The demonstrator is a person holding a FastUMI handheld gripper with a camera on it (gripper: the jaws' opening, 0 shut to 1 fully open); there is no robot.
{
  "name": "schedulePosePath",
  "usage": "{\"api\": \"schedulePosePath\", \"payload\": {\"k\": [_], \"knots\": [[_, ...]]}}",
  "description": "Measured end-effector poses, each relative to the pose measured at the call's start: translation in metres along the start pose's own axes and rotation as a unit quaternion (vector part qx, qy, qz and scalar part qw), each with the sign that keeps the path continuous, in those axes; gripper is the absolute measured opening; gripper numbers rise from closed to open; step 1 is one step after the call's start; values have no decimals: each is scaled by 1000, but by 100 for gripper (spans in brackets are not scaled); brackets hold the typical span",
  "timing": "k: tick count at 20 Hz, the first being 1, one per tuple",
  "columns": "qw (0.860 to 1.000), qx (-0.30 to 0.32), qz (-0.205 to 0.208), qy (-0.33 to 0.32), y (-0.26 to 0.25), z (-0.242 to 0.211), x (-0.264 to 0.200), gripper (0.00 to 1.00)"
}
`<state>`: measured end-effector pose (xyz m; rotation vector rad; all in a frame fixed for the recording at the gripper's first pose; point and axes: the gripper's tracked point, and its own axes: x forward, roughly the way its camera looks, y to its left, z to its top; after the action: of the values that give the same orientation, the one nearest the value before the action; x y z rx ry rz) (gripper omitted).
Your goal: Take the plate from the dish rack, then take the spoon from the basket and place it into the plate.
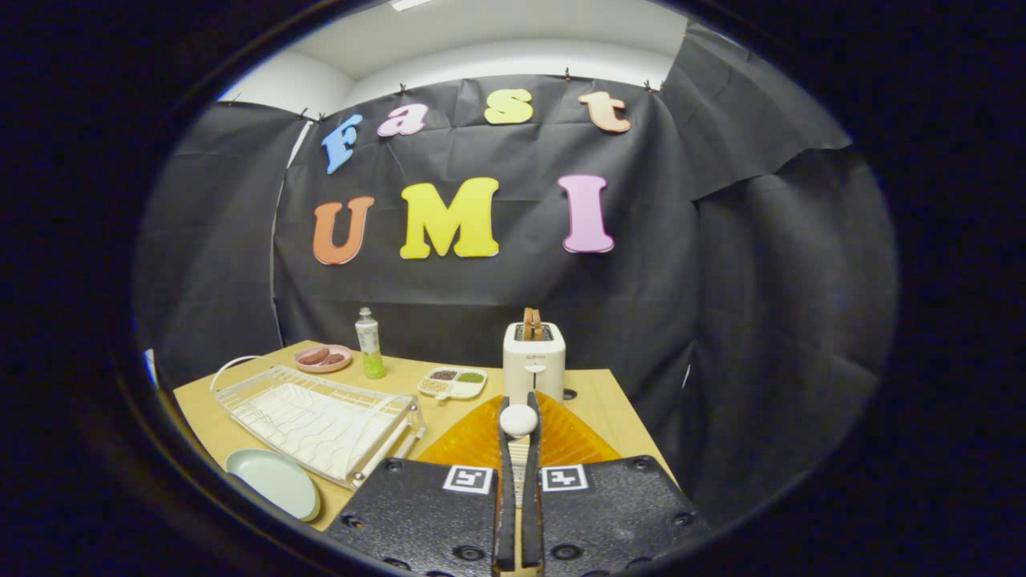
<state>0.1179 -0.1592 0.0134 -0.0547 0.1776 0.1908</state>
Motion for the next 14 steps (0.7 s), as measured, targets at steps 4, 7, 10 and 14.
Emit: {"api": "schedulePosePath", "payload": {"k": [4,7,10,14], "knots": [[999,-24,41,-3,52,20,-26,9],[995,-43,87,2,99,26,-43,9],[987,-60,145,18,151,19,-58,9],[968,-88,227,63,215,-5,-75,9]]}}
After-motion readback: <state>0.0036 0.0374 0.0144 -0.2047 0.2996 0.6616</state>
